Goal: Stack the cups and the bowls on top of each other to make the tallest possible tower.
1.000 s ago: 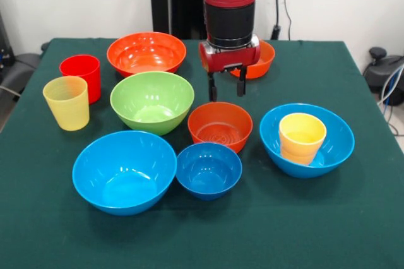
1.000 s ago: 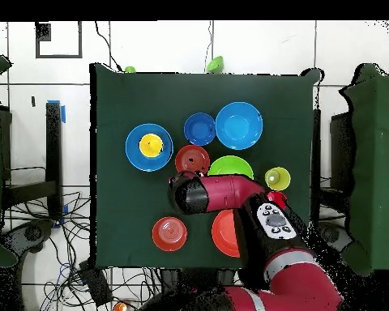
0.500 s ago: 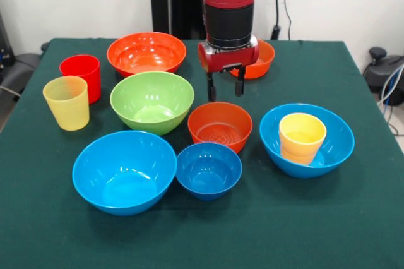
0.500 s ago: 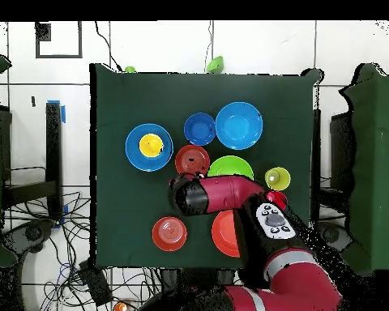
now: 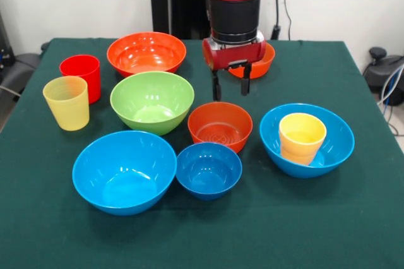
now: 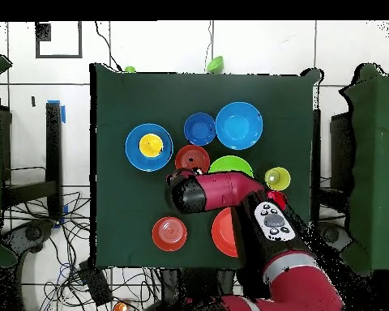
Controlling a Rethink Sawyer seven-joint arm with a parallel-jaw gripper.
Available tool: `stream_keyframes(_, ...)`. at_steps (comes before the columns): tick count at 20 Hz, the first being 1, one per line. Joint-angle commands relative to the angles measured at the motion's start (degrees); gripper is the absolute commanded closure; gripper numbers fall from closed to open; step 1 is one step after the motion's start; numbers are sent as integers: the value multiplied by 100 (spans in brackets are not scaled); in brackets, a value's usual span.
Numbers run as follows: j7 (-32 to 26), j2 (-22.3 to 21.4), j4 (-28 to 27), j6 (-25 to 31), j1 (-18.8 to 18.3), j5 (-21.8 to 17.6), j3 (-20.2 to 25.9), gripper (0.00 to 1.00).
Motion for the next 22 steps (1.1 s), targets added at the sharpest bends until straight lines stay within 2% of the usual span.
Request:
stream_keyframes(1,-125,90,-305,-108,124,-503,439,0)
stream_keyframes(11,-74,470,-539,-328,148,-700,425,0)
stream_keyframes(22,41,639,-603,-460,158,-840,420,0)
